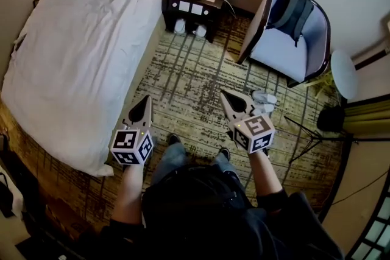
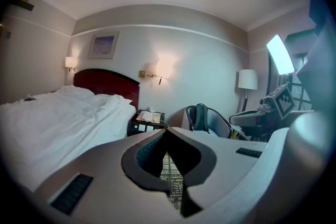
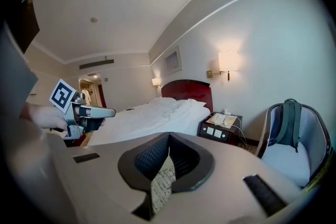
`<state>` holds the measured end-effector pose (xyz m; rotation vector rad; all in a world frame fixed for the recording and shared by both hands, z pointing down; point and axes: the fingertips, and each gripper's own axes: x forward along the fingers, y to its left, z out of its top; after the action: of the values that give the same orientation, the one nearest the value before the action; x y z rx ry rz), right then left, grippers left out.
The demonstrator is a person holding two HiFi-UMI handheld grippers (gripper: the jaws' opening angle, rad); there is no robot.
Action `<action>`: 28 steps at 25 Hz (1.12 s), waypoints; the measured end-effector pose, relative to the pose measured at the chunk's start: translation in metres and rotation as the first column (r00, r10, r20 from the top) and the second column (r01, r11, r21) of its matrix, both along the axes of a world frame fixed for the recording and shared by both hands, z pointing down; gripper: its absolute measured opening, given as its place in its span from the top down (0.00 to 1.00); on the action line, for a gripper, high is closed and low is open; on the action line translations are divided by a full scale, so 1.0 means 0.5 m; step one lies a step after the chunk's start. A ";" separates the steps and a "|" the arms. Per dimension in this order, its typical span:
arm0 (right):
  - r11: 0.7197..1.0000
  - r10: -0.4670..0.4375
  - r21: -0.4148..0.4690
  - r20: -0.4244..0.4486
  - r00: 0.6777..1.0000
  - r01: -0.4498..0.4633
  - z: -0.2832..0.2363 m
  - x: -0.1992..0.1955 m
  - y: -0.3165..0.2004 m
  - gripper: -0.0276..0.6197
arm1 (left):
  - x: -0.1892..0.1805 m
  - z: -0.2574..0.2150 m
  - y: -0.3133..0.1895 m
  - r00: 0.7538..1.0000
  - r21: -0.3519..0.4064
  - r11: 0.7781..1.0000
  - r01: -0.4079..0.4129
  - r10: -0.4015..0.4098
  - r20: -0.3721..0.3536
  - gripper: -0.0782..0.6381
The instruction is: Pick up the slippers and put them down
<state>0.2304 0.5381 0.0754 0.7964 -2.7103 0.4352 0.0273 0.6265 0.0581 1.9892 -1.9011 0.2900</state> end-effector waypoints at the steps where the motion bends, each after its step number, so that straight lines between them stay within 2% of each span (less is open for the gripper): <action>1: 1.000 0.006 0.002 0.002 1.000 -0.006 -0.004 -0.024 -0.004 0.96 | -0.023 -0.002 -0.006 1.000 0.001 1.000 -0.008 0.008 0.001 0.89; 9: 0.998 0.057 0.001 0.005 0.998 -0.057 0.005 -0.178 -0.017 0.96 | -0.168 0.001 -0.044 0.997 0.005 0.997 -0.081 0.081 0.009 0.89; 16: 0.996 0.085 0.001 -0.012 0.996 -0.085 0.002 -0.248 -0.026 0.96 | -0.240 -0.005 -0.075 0.993 0.016 0.993 -0.116 0.116 -0.004 0.89; 19: 0.995 0.097 0.008 -0.018 0.995 -0.097 -0.003 -0.261 -0.054 0.96 | -0.253 0.000 -0.103 0.992 0.011 0.992 -0.126 0.126 -0.012 0.89; 23: 0.992 0.126 0.004 -0.024 0.992 -0.126 0.003 -0.246 -0.100 0.96 | -0.230 0.014 -0.152 0.986 -0.003 0.986 -0.167 0.167 -0.014 0.89; 28: 0.990 0.140 -0.004 -0.018 0.990 -0.140 0.012 -0.235 -0.192 0.96 | -0.208 0.022 -0.261 0.980 -0.009 0.980 -0.199 0.199 -0.012 0.89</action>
<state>0.1128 0.4421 0.0816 0.9890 -2.6459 0.4634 -0.0770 0.4963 0.0691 2.1733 -1.6917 0.3410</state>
